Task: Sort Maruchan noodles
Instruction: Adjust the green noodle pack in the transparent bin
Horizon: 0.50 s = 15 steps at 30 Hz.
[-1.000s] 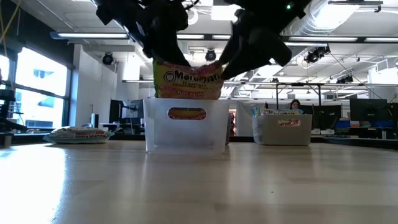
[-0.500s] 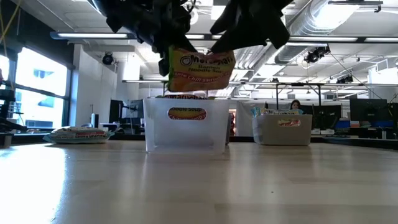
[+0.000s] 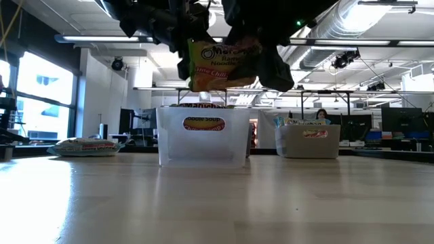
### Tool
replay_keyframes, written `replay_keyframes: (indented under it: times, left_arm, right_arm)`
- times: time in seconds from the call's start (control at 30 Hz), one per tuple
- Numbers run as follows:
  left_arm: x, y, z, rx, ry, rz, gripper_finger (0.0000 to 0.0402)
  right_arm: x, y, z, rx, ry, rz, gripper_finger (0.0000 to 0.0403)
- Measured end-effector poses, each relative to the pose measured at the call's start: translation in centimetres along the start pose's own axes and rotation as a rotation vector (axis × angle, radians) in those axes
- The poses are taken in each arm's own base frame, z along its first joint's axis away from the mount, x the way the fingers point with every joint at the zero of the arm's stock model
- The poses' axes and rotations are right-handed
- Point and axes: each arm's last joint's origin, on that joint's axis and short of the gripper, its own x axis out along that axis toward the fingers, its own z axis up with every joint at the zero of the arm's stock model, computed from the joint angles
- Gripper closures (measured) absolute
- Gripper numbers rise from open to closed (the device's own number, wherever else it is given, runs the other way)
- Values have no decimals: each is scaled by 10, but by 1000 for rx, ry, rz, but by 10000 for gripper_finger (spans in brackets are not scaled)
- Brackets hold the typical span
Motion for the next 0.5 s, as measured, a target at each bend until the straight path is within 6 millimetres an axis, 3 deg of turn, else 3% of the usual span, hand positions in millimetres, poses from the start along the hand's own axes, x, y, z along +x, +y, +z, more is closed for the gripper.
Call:
replay_keyframes:
  times: [0.33, 0.5]
  left_arm:
    - [0, 1, 0, 30, 2, -5, 397]
    - [-20, -2, 7, 105, -15, 5, 370]
  right_arm:
    - [1, -5, 5, 48, -33, -19, 315]
    - [-1, -12, 5, 106, -73, -9, 324]
